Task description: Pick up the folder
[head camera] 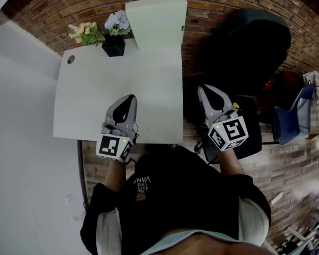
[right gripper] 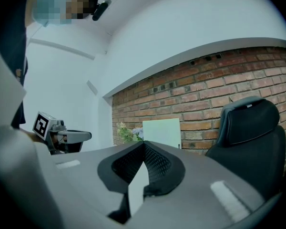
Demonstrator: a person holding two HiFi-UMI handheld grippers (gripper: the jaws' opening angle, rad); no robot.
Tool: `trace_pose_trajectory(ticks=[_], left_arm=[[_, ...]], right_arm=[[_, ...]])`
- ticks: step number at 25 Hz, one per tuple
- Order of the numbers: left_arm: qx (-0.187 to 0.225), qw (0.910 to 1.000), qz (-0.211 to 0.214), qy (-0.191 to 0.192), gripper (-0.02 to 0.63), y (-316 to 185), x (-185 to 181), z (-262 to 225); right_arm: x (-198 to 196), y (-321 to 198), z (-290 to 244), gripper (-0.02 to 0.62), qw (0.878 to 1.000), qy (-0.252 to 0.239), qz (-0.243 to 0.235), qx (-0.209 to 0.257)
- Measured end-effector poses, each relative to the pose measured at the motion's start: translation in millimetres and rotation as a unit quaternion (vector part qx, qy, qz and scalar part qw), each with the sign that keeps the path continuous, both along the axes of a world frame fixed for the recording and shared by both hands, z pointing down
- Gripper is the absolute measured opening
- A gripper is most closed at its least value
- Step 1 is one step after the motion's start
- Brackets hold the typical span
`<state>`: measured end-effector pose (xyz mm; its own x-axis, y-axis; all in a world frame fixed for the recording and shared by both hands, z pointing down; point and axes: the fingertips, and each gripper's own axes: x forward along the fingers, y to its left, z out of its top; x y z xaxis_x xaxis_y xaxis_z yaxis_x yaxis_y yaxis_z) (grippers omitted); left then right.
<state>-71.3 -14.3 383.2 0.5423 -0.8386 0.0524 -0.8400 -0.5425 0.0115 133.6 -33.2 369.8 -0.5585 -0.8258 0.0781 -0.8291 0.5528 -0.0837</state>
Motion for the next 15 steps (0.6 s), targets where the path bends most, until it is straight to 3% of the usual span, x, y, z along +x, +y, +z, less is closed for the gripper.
trace_pose_trajectory(ticks=[6,15], left_arm=[[-0.006,1.0,0.002,-0.005,0.0,-20,-8,-1],[-0.002,0.9987,0.047,-0.016,0.0,-59,-32,-10]], right_arm=[[-7,-19,2,-0.002,1.0,-0.011,0.007,-0.005],[-28,-41,-3,-0.002,0.998,-0.01,0.054,0.003]])
